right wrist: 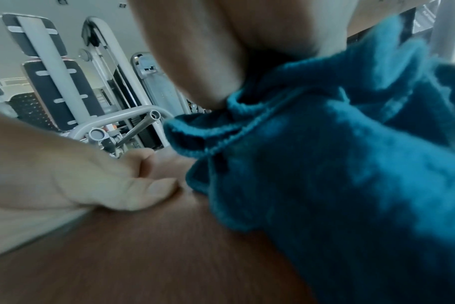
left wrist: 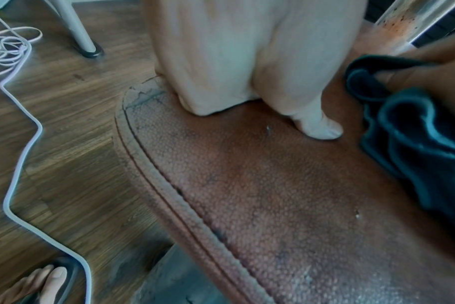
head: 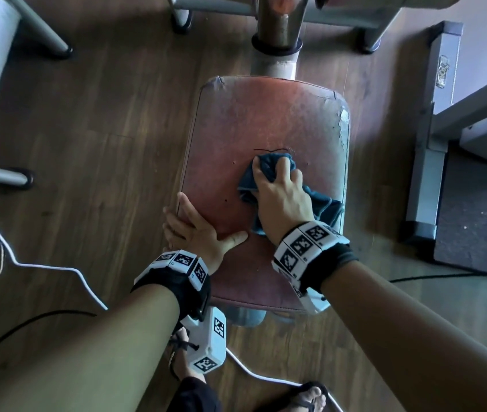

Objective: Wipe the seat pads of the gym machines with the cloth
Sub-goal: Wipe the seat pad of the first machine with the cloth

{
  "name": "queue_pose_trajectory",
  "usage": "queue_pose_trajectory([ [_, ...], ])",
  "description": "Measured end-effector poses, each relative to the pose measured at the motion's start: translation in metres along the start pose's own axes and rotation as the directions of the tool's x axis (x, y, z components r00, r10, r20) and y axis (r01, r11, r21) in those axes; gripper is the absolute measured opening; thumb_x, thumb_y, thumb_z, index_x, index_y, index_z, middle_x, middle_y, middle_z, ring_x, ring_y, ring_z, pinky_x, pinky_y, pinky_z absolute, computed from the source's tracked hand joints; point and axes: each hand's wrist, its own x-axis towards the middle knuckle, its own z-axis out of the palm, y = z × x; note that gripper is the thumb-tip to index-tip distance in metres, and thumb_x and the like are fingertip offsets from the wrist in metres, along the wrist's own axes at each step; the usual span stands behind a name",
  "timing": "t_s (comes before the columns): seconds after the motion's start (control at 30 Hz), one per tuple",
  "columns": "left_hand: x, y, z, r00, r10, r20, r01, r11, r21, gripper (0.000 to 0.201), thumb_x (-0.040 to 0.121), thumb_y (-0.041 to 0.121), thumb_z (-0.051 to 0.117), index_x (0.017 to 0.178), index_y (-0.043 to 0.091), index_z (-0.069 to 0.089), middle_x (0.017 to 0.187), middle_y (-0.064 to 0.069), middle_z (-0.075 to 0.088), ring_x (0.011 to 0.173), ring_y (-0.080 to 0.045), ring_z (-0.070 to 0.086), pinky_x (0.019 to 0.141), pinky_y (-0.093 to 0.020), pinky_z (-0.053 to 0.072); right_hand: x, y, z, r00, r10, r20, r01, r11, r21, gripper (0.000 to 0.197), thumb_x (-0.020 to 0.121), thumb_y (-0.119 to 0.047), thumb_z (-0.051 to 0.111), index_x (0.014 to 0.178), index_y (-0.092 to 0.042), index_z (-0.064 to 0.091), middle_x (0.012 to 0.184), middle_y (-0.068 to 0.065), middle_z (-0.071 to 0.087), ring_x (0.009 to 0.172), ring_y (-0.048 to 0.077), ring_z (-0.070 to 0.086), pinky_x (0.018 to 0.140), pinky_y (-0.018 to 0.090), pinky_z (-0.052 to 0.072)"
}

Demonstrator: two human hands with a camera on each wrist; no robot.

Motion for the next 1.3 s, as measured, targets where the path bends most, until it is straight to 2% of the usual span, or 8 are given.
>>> queue_pose_trajectory([
  [0.13,0.002,-0.002,-0.002,0.999,0.011,0.044,-0.009,1.0,-0.028,0.142,0.059,0.074,0.071,0.142,0.029,-0.036,0.155,-0.017,-0.024,0.145,-0.041,-0.006,0.115,-0.058,0.009,0.017,-0.012,-0.006,1.0,0.026,0.002,-0.026,0.998,0.052,0.06,0.097,-0.013,0.036,0.152,-0.028,0.018,0.138,0.012,0.026,0.116,0.033,0.036,0.073,0.038,0.05],
  [0.27,0.001,-0.001,0.001,1.0,0.006,0.004,-0.006,1.0,-0.029,0.144,0.056,0.073,0.072,0.145,0.029,-0.032,0.156,-0.016,-0.022,0.145,-0.041,-0.002,0.114,-0.059,0.012,0.01,-0.005,-0.004,0.999,0.025,0.03,-0.026,0.999,0.044,0.059,0.099,-0.016,0.037,0.152,-0.031,0.016,0.139,0.012,0.024,0.117,0.032,0.036,0.077,0.038,0.05],
  [0.33,0.0,-0.001,0.002,1.0,0.011,-0.015,-0.012,1.0,-0.027,0.144,0.055,0.074,0.072,0.146,0.028,-0.03,0.156,-0.017,-0.02,0.145,-0.041,0.0,0.114,-0.059,0.013,0.006,0.0,-0.002,0.999,0.008,0.033,-0.009,0.999,0.031,0.06,0.099,-0.018,0.038,0.152,-0.032,0.015,0.139,0.012,0.024,0.115,0.032,0.037,0.076,0.038,0.049],
  [0.5,0.004,-0.004,-0.001,0.998,0.012,0.061,-0.01,0.999,-0.043,0.143,0.059,0.074,0.071,0.138,0.032,-0.041,0.154,-0.017,-0.028,0.145,-0.041,-0.008,0.115,-0.06,0.007,0.021,-0.002,-0.006,1.0,0.025,-0.009,-0.025,0.998,0.055,0.059,0.099,-0.02,0.042,0.151,-0.035,0.018,0.137,0.01,0.027,0.113,0.031,0.038,0.071,0.035,0.045],
  [0.7,0.002,-0.003,0.002,1.0,0.005,0.009,-0.005,1.0,-0.027,0.147,0.052,0.077,0.071,0.141,0.029,-0.037,0.155,-0.017,-0.023,0.145,-0.04,-0.002,0.114,-0.059,0.013,-0.001,0.008,0.0,0.999,0.049,-0.012,-0.048,0.998,0.049,0.063,0.099,-0.018,0.043,0.152,-0.035,0.013,0.14,0.01,0.024,0.114,0.028,0.038,0.078,0.033,0.049],
  [1.0,0.005,-0.004,0.004,1.0,0.005,0.004,-0.005,1.0,-0.03,0.146,0.052,0.076,0.072,0.138,0.033,-0.038,0.155,-0.016,-0.024,0.144,-0.041,-0.002,0.114,-0.061,0.014,0.015,-0.002,-0.001,0.991,0.132,-0.026,-0.13,0.988,0.079,0.063,0.099,-0.018,0.041,0.153,-0.033,0.012,0.137,0.011,0.026,0.114,0.029,0.039,0.074,0.034,0.046],
  [1.17,0.002,-0.002,0.002,1.0,0.009,0.004,-0.009,1.0,-0.004,0.148,0.052,0.076,0.072,0.142,0.028,-0.035,0.155,-0.017,-0.022,0.145,-0.039,-0.001,0.113,-0.058,0.016,-0.004,0.008,0.003,0.993,0.112,-0.024,-0.111,0.992,0.058,0.066,0.098,-0.016,0.042,0.153,-0.033,0.01,0.137,0.011,0.025,0.11,0.026,0.039,0.066,0.029,0.039],
  [1.3,0.002,-0.002,0.001,1.0,0.005,0.008,-0.005,1.0,-0.009,0.146,0.055,0.074,0.072,0.142,0.028,-0.035,0.155,-0.017,-0.022,0.145,-0.038,-0.002,0.113,-0.058,0.015,0.006,0.006,0.001,0.992,0.127,-0.012,-0.126,0.99,0.057,0.066,0.099,-0.017,0.042,0.153,-0.034,0.008,0.139,0.011,0.023,0.112,0.028,0.039,0.07,0.03,0.039],
])
